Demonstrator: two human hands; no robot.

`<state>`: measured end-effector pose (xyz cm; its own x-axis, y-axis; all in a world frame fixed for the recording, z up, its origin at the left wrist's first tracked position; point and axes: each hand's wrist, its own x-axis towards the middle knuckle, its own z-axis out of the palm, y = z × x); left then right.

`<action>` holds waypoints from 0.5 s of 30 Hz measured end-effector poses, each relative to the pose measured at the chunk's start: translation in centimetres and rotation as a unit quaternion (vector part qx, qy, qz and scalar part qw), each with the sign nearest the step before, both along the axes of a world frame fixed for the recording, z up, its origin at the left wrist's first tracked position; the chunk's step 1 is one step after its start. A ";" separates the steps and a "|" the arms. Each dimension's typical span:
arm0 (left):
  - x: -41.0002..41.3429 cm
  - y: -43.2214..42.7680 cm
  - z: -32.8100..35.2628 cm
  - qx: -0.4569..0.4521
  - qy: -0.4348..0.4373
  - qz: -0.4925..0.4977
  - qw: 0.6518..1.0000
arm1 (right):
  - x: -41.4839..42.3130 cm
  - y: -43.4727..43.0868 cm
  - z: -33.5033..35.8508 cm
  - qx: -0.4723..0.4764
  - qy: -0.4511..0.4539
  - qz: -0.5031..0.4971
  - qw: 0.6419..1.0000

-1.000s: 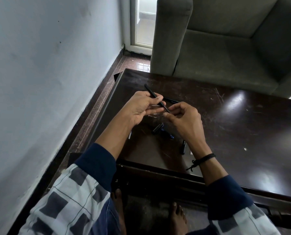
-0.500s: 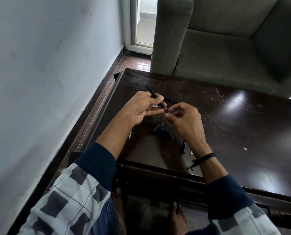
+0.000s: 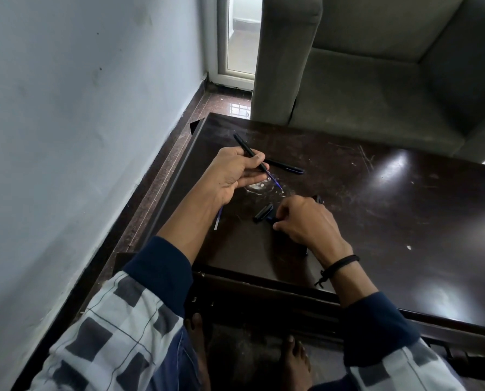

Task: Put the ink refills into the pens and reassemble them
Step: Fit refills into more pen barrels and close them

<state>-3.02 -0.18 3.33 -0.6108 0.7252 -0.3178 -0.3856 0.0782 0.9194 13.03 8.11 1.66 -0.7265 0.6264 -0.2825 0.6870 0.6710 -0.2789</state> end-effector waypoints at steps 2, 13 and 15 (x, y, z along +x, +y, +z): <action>0.0 0.0 0.0 0.000 0.002 0.000 1.000 | -0.1 -0.1 -0.1 0.009 -0.015 0.002 1.000; -0.3 0.0 0.1 0.006 -0.004 0.014 1.000 | 1.4 3.1 1.3 -0.106 0.167 -0.084 0.977; -0.3 0.0 0.0 0.006 -0.005 0.015 1.000 | 1.4 3.1 1.3 -0.098 0.185 -0.078 0.975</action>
